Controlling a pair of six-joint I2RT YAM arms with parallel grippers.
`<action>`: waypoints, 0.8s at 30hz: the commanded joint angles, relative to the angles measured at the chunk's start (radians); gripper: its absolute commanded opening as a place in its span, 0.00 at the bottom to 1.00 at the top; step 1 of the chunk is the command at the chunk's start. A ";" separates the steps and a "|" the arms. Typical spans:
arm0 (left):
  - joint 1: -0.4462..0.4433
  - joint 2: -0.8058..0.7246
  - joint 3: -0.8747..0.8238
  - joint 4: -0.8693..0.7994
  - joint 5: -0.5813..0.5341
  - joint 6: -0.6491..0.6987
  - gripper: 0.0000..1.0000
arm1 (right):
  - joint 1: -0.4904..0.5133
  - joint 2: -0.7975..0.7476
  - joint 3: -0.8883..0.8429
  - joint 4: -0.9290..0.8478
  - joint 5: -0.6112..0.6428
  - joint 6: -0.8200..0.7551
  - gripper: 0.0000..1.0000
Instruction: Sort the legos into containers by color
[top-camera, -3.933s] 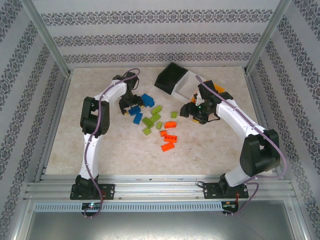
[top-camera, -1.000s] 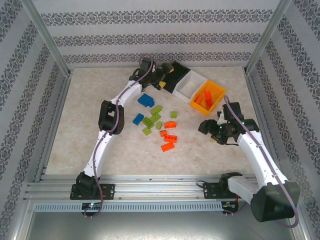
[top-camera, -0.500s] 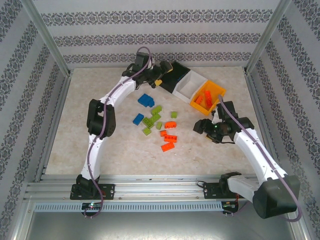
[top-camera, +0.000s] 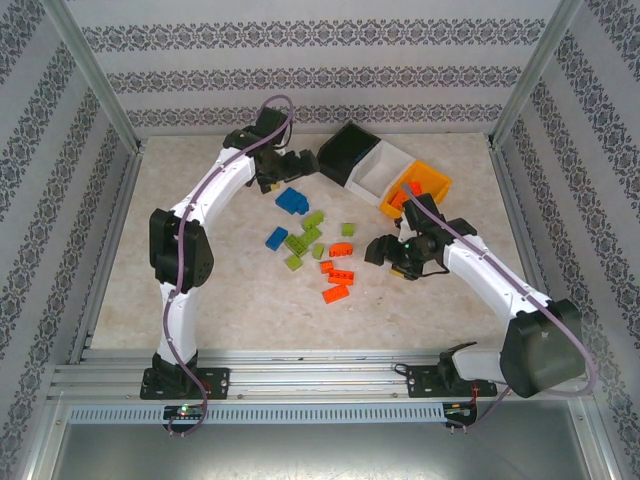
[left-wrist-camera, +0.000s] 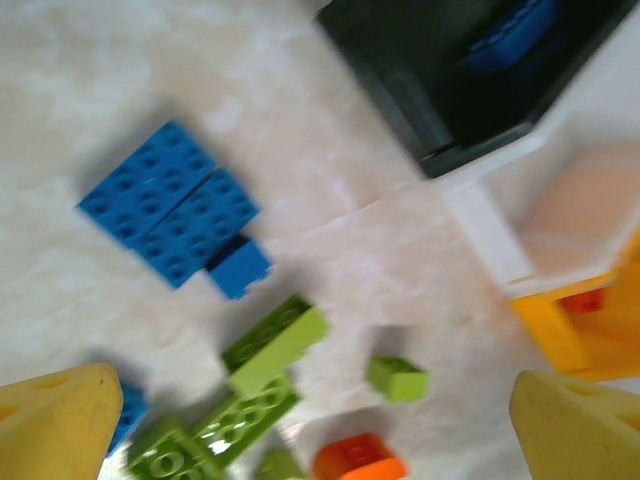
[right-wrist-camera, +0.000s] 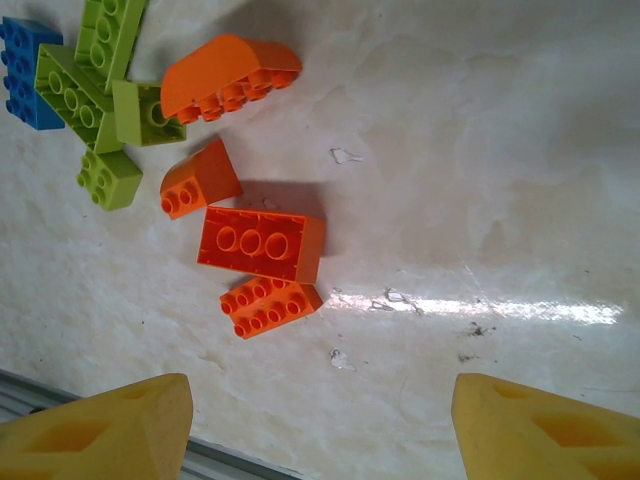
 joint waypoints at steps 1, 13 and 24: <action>0.003 -0.032 -0.072 -0.174 -0.086 0.119 0.98 | 0.015 0.014 0.032 0.004 -0.005 -0.001 0.70; 0.002 -0.182 -0.411 -0.084 -0.054 0.287 0.88 | 0.016 0.002 0.023 -0.017 0.018 -0.010 0.70; 0.001 -0.160 -0.477 -0.055 -0.092 0.440 0.76 | 0.015 0.021 0.038 -0.024 0.017 -0.021 0.70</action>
